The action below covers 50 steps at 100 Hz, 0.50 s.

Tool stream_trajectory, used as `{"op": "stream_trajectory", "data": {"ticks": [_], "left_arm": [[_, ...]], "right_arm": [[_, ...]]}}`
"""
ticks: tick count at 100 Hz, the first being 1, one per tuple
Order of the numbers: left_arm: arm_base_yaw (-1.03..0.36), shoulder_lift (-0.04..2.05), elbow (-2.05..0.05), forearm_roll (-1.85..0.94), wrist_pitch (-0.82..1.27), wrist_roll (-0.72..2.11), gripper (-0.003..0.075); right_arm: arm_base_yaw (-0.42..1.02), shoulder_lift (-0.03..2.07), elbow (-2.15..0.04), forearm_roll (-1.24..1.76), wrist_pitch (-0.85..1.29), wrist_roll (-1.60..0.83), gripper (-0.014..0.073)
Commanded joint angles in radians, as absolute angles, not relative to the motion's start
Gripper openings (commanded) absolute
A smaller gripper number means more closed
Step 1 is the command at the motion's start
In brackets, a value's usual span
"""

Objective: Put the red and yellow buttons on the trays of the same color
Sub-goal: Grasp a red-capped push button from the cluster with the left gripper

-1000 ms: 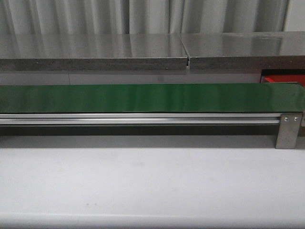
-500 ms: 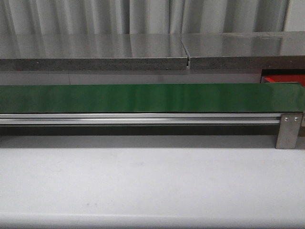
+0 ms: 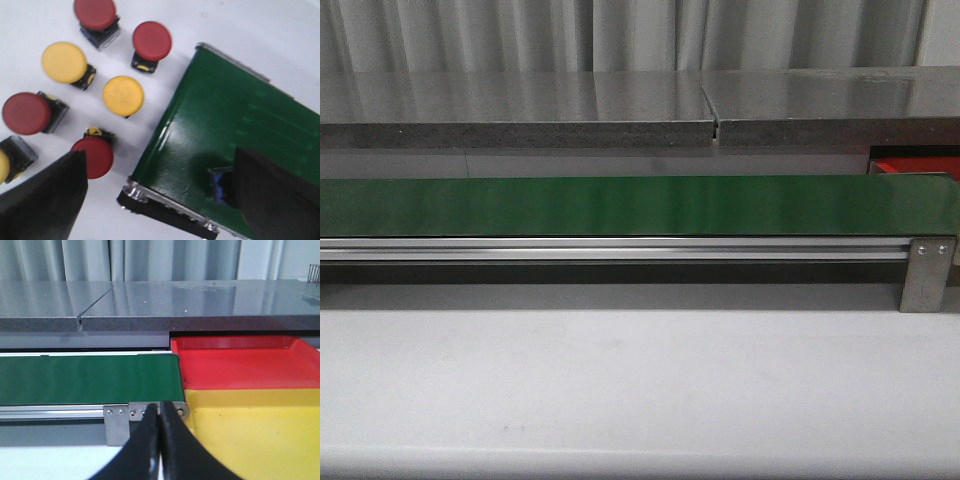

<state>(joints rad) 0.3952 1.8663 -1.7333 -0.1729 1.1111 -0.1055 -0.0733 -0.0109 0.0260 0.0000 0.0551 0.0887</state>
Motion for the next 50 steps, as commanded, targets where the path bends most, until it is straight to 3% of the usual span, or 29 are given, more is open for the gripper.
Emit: {"op": "stream_trajectory", "data": {"ticks": [1,50], "left_arm": [[0.427,1.809,-1.724,-0.187,1.093,-0.121,0.0587],[0.480,1.882,-1.625,-0.168,1.055,-0.259,0.0587]], "right_arm": [[-0.079,-0.027,0.004,-0.012,-0.020,0.084,-0.0117],[-0.079,-0.027,0.004,-0.012,-0.020,0.084,-0.0117]]}}
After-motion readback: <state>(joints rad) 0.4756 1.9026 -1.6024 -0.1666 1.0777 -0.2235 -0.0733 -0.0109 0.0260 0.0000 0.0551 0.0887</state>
